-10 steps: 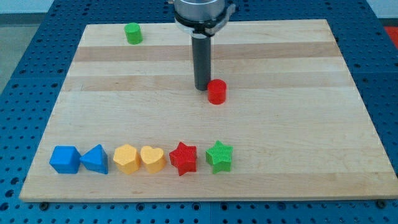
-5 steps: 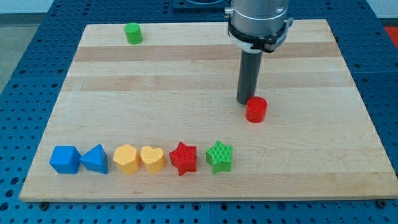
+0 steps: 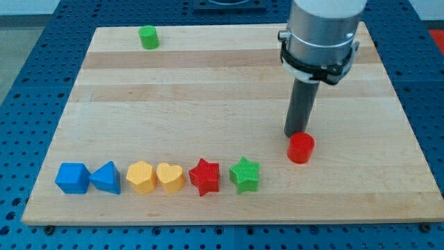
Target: Move the red circle to the right of the green star
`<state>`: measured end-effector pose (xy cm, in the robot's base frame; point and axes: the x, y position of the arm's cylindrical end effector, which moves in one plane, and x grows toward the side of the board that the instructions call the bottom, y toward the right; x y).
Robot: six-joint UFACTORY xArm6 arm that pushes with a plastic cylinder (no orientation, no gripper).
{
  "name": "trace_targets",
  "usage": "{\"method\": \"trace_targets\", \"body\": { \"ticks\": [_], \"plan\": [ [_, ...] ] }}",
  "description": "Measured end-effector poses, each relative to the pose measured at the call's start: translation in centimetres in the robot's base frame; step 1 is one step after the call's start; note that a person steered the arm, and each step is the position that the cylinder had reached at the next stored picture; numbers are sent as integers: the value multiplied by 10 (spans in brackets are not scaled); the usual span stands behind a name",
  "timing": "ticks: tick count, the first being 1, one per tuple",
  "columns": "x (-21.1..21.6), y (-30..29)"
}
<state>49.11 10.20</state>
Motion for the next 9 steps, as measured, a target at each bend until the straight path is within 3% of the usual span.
{"method": "trace_targets", "body": {
  "ticks": [4,7,9],
  "plan": [
    [34,4],
    [51,63],
    [66,41]
  ]
}}
